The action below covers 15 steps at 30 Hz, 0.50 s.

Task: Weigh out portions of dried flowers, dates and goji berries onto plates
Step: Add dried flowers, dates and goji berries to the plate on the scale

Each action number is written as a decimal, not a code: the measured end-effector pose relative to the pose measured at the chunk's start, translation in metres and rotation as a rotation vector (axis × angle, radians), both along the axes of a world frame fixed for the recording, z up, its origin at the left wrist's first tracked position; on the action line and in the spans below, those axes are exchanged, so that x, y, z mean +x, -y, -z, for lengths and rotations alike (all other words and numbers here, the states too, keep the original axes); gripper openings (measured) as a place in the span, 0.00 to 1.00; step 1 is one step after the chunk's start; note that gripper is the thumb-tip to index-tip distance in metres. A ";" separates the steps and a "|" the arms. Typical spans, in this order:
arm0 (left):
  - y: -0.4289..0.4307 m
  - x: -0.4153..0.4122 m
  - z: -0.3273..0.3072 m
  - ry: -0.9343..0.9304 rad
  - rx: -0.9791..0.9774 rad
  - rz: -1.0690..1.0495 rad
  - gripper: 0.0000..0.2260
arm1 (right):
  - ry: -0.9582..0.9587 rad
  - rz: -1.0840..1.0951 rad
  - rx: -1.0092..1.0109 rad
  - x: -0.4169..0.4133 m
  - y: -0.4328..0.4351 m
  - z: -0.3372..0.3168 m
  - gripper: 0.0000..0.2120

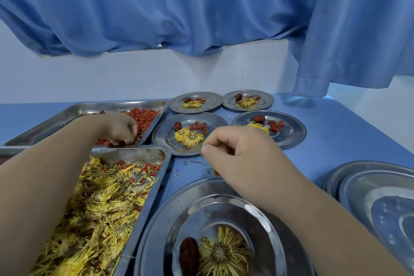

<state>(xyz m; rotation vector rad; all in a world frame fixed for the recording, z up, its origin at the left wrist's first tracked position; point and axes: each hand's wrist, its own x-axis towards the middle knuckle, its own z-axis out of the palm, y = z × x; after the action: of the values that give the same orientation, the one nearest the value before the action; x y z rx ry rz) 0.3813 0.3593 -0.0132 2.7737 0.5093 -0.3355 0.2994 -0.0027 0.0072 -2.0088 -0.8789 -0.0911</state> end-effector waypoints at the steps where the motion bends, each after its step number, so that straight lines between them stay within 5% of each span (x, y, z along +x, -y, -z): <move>1: -0.003 -0.002 -0.001 0.059 -0.009 -0.005 0.06 | 0.001 0.000 0.004 0.000 0.000 0.000 0.10; 15: -0.004 -0.027 -0.001 0.414 -0.002 -0.012 0.06 | 0.002 0.003 0.021 -0.003 0.002 -0.006 0.10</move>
<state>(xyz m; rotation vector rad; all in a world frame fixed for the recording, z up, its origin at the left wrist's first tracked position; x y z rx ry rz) 0.3542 0.3635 -0.0126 2.7272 0.4180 0.2396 0.2966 -0.0051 0.0128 -1.9911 -0.8736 -0.1036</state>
